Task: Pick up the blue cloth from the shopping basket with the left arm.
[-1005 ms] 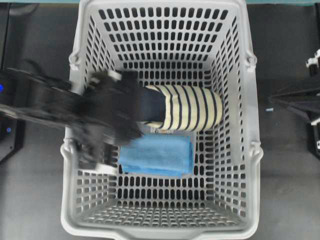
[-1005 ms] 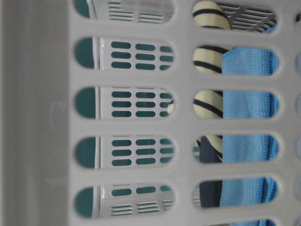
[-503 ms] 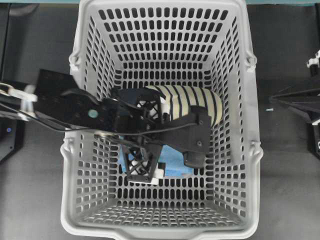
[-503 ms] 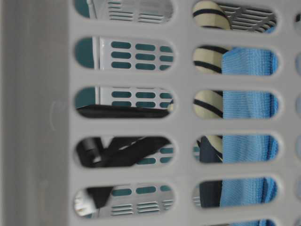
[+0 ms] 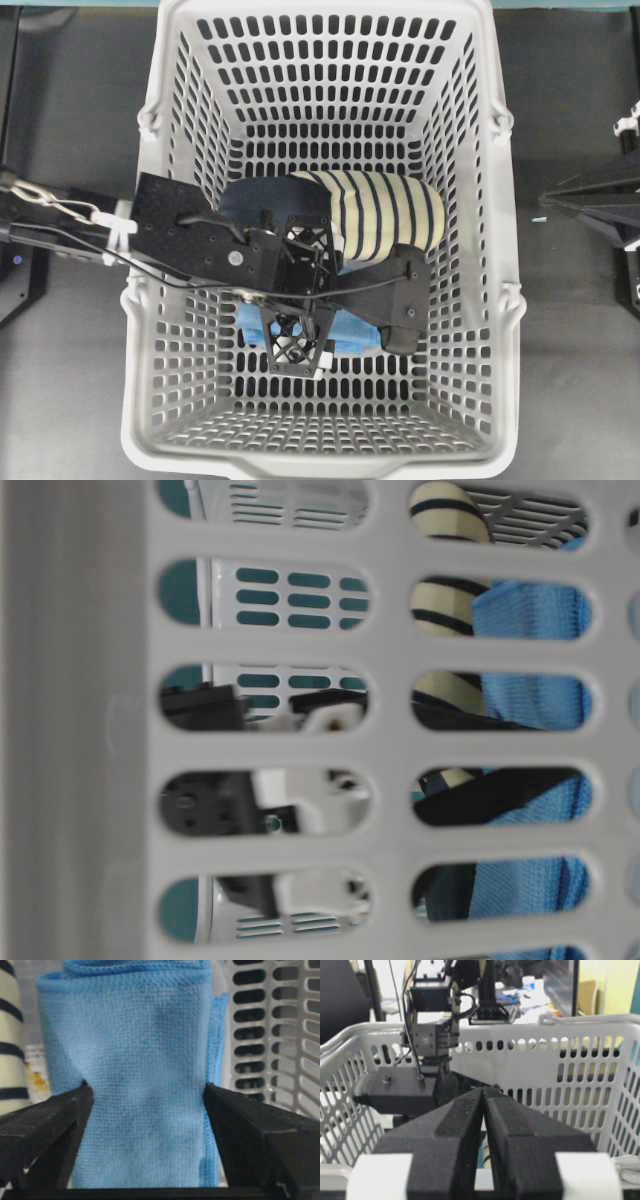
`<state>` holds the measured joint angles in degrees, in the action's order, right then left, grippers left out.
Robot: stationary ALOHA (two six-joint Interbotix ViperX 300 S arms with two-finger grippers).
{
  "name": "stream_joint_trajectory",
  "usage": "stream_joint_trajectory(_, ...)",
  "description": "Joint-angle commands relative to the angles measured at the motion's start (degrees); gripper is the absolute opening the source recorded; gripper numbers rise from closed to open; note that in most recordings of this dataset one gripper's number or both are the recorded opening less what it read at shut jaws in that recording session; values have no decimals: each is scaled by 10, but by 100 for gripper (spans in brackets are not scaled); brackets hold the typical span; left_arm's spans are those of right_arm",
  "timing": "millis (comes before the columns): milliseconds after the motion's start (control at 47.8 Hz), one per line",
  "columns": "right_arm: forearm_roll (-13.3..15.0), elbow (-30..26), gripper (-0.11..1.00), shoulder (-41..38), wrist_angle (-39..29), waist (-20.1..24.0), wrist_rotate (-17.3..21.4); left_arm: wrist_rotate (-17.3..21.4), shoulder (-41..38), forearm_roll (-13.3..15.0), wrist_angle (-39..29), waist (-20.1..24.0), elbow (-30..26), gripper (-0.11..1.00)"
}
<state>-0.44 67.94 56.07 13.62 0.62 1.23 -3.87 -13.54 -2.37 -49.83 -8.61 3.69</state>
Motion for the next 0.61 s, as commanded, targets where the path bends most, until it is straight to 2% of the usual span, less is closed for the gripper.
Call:
stream_joint_trajectory(0,-1,-4,-1,-3,4,1,0,-7,3,-2,7,0,4,85)
stream_joint_trajectory(105,-1,-3,-1,-3,3,1,0,-11,4,-2,14,0,16,82)
stream_joint_trajectory(188,-1,-3,-1,-3,3,2,0,-6,5,-2,18,-1,25,74)
stream_joint_trajectory(440,-1,-2,-1,-3,3,1,1,2,28,-2,13,-1,9,14)
stream_joint_trajectory(586,-1,-2,-1,-2,4,1,0,1,53,-2,-17,-3,-40,12)
